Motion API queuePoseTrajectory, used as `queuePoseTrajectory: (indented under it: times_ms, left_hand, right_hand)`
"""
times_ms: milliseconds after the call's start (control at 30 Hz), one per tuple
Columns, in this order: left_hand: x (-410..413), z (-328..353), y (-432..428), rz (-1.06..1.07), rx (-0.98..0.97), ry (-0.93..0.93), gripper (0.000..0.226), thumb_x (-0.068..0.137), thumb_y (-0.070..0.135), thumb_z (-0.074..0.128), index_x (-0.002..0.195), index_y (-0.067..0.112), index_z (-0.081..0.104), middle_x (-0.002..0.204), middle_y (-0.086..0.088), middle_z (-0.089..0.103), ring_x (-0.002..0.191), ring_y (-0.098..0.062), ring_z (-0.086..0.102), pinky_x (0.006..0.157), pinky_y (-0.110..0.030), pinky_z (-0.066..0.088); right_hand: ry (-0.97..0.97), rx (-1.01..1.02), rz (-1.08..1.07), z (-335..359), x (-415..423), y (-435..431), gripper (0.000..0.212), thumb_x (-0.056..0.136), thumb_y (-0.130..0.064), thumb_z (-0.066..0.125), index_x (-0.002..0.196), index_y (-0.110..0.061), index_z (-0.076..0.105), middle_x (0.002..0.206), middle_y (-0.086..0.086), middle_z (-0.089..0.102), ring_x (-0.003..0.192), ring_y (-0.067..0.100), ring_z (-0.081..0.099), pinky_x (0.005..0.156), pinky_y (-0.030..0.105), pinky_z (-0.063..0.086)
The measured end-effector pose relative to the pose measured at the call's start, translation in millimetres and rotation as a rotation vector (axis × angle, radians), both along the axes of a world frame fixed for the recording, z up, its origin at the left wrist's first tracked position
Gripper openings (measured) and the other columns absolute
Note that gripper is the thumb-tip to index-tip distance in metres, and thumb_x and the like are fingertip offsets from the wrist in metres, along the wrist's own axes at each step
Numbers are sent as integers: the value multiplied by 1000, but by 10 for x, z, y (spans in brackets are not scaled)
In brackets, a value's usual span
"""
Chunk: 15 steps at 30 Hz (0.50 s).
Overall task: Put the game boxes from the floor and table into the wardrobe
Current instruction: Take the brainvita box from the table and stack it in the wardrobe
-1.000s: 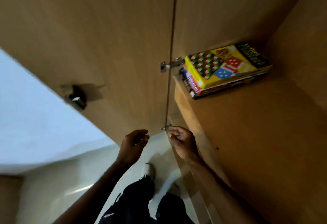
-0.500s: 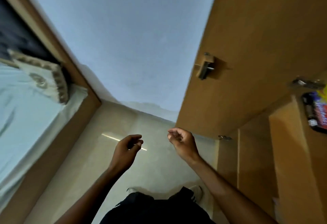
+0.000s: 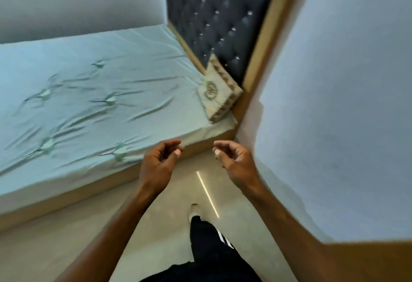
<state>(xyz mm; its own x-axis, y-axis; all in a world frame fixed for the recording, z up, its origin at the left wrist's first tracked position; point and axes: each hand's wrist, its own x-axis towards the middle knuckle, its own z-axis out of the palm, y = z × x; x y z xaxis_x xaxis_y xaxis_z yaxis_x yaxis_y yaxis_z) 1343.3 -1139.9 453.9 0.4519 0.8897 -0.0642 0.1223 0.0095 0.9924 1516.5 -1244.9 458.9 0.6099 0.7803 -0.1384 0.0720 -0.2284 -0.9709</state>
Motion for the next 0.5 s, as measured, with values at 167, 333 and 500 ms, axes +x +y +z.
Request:
queuePoseTrajectory:
  times_ms: [167,333,500]
  left_hand:
    - [-691,73,859,235,38,-11,24,90,6,64,111,14,68,99,-4,76,94,-22,72,86,-39,56]
    - [-1507,92,1606,508,-66,-50,24,92,1,60,112,14,67,99,-7,74,90,-20,70,74,-18,54]
    - [-2591,-30,2034,843,-108,-105,24,93,2,59,113,13,68,100,-6,75,91,-18,70,81,-24,56]
  right_hand:
    - [-12,41,248,130,-511,1315,21,88,-12,68,109,-17,72,99,0,75,95,12,70,85,27,57]
    - [-65,17,502,109,-1254,2601,22,87,-16,69,108,-23,72,95,-7,76,92,7,70,88,36,58]
    - [-108,-7,825,76,-2354,3699,22,89,-17,68,110,-24,71,96,-9,75,92,7,70,89,39,58]
